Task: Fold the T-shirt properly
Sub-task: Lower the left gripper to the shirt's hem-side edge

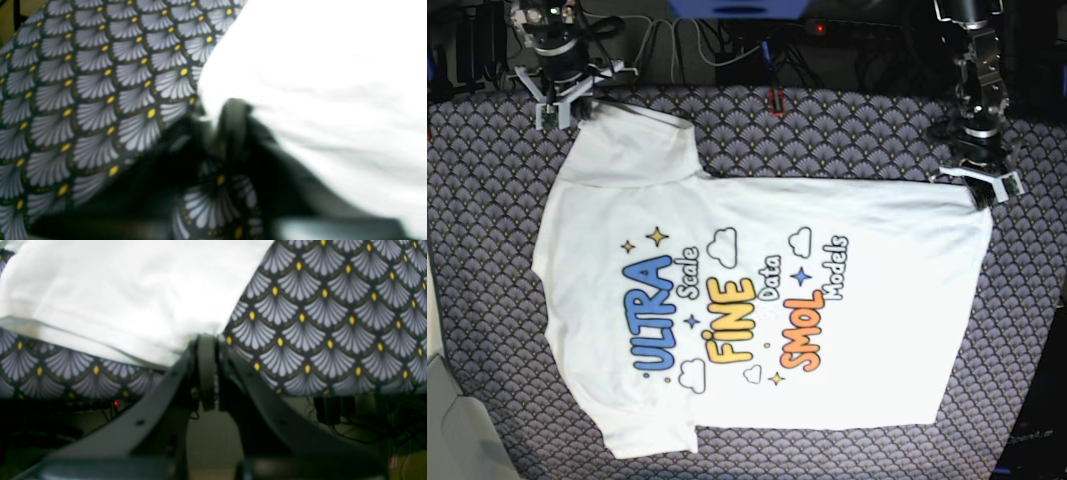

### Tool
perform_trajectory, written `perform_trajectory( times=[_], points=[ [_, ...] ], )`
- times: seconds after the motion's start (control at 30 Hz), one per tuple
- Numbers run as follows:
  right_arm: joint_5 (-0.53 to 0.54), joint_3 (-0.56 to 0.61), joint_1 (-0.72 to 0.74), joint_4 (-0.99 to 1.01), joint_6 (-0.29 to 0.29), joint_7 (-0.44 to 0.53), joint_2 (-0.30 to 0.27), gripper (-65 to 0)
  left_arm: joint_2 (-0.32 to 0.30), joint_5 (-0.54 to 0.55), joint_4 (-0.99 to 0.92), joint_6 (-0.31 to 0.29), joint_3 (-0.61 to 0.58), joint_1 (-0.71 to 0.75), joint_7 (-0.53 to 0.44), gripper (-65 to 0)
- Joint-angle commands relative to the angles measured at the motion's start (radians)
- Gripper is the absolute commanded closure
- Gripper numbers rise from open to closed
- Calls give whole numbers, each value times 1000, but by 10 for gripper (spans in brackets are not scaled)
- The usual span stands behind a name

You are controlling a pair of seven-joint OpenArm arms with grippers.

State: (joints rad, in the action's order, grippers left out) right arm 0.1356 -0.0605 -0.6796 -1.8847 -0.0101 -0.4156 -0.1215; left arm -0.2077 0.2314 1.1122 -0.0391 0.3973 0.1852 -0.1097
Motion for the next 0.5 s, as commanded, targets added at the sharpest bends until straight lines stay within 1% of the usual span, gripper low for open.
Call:
perform_trajectory(
  times=[0.0, 0.07, 0.13, 0.23, 0.37, 0.47],
  points=[
    [-1, -5, -7, -16, 5, 22, -7, 0, -9, -7, -4, 26, 4, 9, 46, 0],
    [-1, -5, -9, -22, 5, 22, -7, 0, -9, -5, 4, 26, 4, 12, 46, -12],
    [-1, -5, -9, -28, 5, 24, -8, 0, -9, -5, 7, 26, 4, 13, 46, -8],
    [-1, -5, -9, -69, 5, 24, -28, 0, -9, -5, 12, 26, 4, 26, 46, -4],
    [-1, -6, -7, -112, 5, 25, -59, 0, -8, -5, 98, 26, 4, 61, 48, -4],
    [-1, -8, 25, -112, 5, 24, -63, 0, -6, -10, 170, 28, 4, 84, 48, -4]
  ],
)
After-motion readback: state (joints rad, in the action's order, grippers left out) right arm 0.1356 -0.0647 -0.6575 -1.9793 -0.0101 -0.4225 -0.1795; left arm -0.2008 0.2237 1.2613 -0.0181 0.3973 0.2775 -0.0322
